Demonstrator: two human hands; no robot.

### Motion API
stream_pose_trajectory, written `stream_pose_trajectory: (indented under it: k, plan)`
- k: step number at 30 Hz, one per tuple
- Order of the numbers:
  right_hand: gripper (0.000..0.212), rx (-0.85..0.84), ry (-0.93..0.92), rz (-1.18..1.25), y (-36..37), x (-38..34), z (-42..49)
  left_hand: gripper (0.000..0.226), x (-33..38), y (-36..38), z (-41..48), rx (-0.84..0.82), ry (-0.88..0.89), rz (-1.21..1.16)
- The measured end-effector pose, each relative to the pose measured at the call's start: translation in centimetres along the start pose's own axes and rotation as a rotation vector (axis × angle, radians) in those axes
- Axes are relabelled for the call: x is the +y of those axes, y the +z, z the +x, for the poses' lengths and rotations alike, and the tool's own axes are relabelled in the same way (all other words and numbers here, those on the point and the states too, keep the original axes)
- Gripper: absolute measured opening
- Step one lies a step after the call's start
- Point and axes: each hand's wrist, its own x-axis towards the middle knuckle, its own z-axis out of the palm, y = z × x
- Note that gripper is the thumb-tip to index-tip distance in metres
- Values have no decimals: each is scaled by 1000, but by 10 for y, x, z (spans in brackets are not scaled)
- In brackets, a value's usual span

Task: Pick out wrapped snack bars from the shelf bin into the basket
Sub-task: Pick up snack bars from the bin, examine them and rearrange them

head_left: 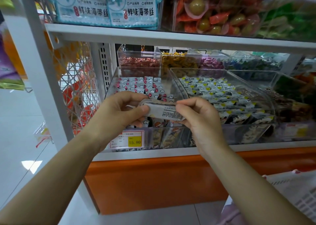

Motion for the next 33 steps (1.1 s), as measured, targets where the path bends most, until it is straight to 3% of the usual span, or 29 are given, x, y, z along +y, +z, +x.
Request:
stream_pose_trajectory:
  k: [6,9,14,17,24,28,33]
  plan:
    - [18,86,-28,-48,-1,-1,1,32,1,4,-2,-70,29,57]
    - [18,65,-56,-60,-2,0,-1,34,-1,5,-2,-65,24,85]
    - [16,20,-130,-126,1,-3,-4,18,-3,5,0,-17,-16,64]
    - [17,18,-204,-225,3,-5,-7,19,-4,4,1,17,-15,87]
    - [15,-6,-218,-205,3,-7,-7,24,-1,-5,2,-4,21,196]
    - [14,-22,-174,-185,0,-8,-4,34,7,-12,1,-91,-34,149]
    - [16,-89,41,-2,0,-9,-1,33,9,-18,2,-162,-183,-38]
